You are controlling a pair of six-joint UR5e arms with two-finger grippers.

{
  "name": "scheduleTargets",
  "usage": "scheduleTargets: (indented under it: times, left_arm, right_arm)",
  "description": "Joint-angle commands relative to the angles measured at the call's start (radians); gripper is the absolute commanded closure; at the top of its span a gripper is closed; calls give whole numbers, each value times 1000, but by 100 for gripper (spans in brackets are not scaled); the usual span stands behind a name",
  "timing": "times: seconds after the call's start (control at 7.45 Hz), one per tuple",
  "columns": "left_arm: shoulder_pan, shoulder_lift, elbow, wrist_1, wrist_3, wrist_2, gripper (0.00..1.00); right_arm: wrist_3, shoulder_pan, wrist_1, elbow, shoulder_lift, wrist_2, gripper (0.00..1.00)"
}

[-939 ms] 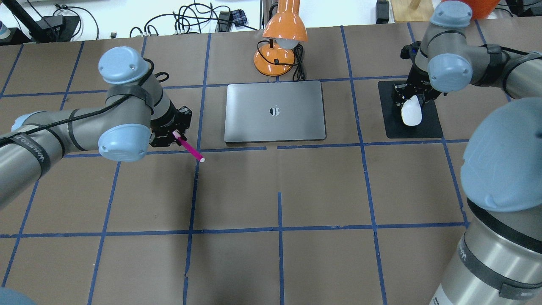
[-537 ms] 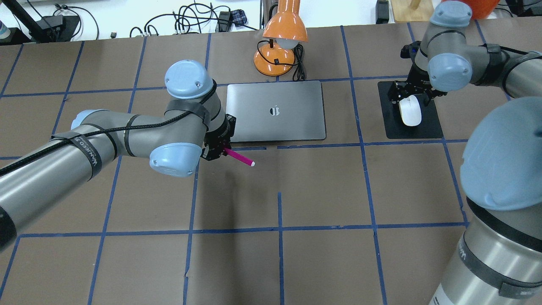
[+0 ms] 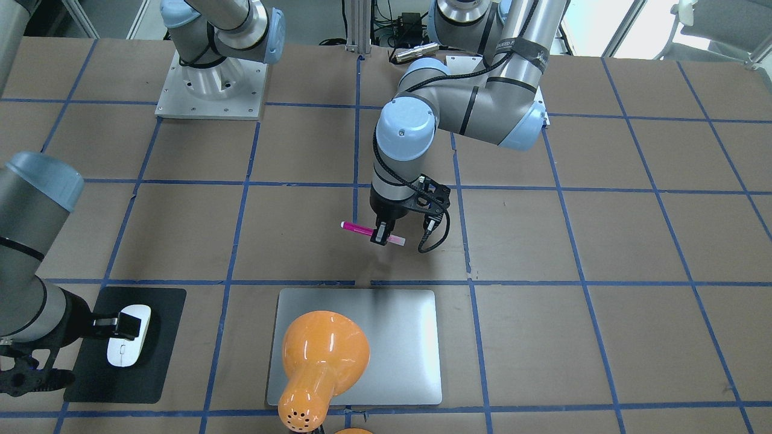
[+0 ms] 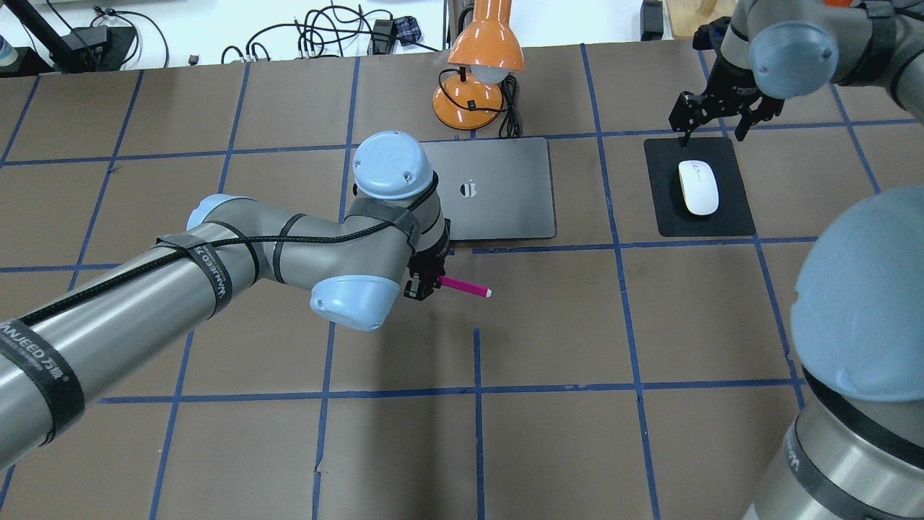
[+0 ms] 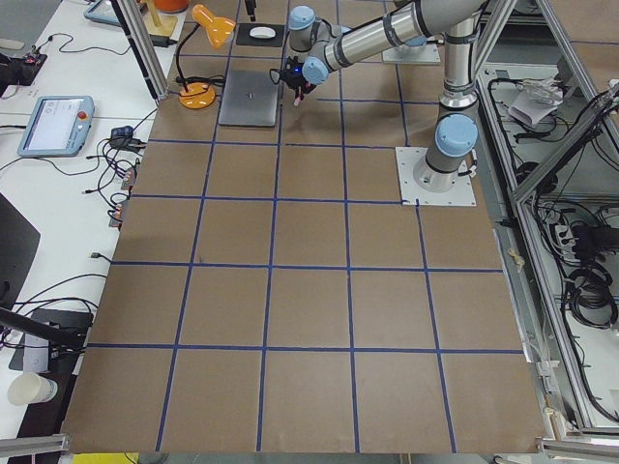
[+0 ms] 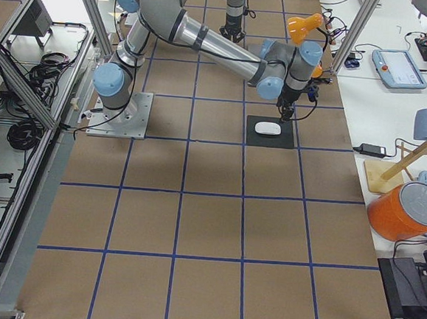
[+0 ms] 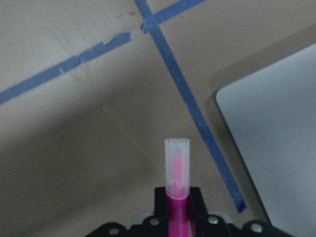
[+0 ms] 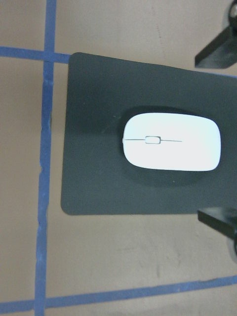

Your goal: Place pen and mouse around notebook

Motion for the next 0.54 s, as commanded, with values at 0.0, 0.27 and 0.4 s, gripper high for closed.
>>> scheduleTargets:
  times: [0.0,0.27,0.4]
  left_arm:
    - [-49,-30,0,0,-118,12,100]
    - [-53,-61,1,37,-126,4,100]
    - [-54,-69,0,77,-125,0,100]
  right_arm:
    - [19,64,115,-14,-75,0,0]
    - [83,109,195,-7,-199,-9,0]
    - [87,113,254,-5,-250,-1,0]
